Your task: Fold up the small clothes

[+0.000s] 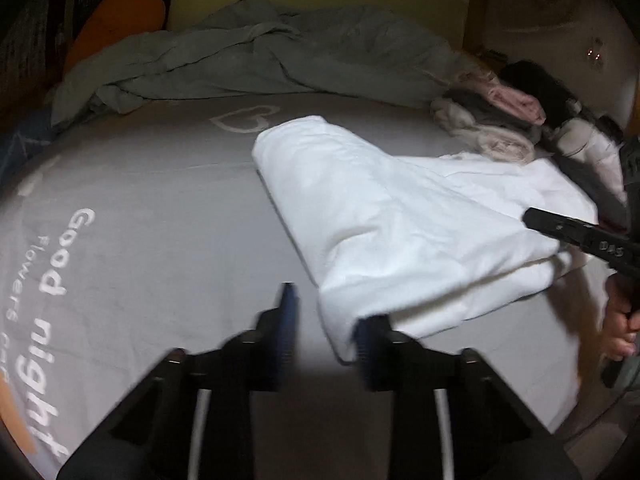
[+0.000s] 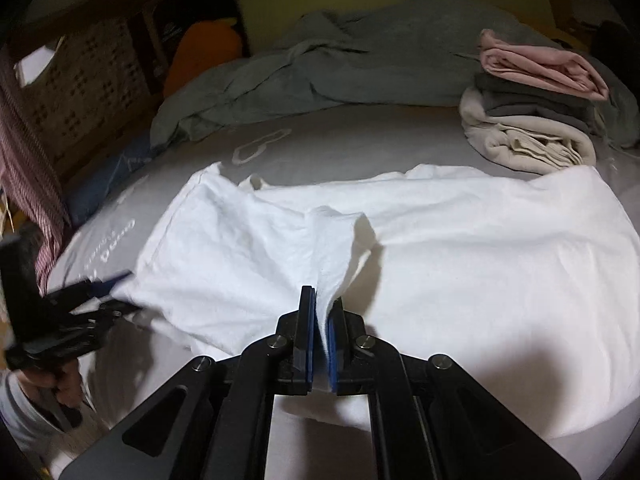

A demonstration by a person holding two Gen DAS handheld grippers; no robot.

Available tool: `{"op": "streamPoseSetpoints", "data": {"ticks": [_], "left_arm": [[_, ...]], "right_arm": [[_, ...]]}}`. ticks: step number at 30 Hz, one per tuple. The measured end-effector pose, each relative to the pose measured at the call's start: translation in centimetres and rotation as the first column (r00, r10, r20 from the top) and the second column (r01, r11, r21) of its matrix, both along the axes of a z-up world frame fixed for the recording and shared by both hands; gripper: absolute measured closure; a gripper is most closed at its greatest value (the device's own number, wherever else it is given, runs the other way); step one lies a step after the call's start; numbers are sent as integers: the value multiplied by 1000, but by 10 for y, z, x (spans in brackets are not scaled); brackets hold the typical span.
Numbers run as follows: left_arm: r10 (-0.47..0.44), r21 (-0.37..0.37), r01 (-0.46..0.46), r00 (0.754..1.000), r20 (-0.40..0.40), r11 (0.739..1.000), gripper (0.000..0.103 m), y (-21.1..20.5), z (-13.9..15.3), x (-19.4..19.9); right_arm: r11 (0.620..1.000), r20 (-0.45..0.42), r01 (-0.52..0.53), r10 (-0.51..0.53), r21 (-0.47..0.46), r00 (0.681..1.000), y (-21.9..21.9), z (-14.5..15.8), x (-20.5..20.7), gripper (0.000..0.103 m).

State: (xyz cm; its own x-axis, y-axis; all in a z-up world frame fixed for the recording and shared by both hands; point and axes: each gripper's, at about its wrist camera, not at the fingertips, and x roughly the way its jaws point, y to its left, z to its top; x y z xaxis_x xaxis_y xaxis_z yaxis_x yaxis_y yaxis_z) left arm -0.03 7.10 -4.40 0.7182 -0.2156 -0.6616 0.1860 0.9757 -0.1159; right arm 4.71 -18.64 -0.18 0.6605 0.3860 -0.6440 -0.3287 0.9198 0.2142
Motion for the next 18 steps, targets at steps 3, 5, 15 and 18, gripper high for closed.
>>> {"op": "streamPoseSetpoints", "data": {"ticks": [3, 5, 15, 18], "left_arm": [[13, 107, -28, 990, 138, 994, 87, -9, 16, -22], [36, 152, -57, 990, 133, 987, 87, -12, 14, -25], [-20, 8, 20, 999, 30, 1000, 86, -1, 36, -45], [-59, -75, 69, 991, 123, 995, 80, 3, 76, -45]], "right_arm": [[998, 63, -6, 10, -63, 998, 4, 5, -7, 98], [997, 33, -3, 5, -80, 999, 4, -1, -7, 99], [995, -28, 95, -95, -6, 995, -22, -1, -24, 85], [990, 61, 135, -138, 48, 989, -31, 22, -32, 85]]}}
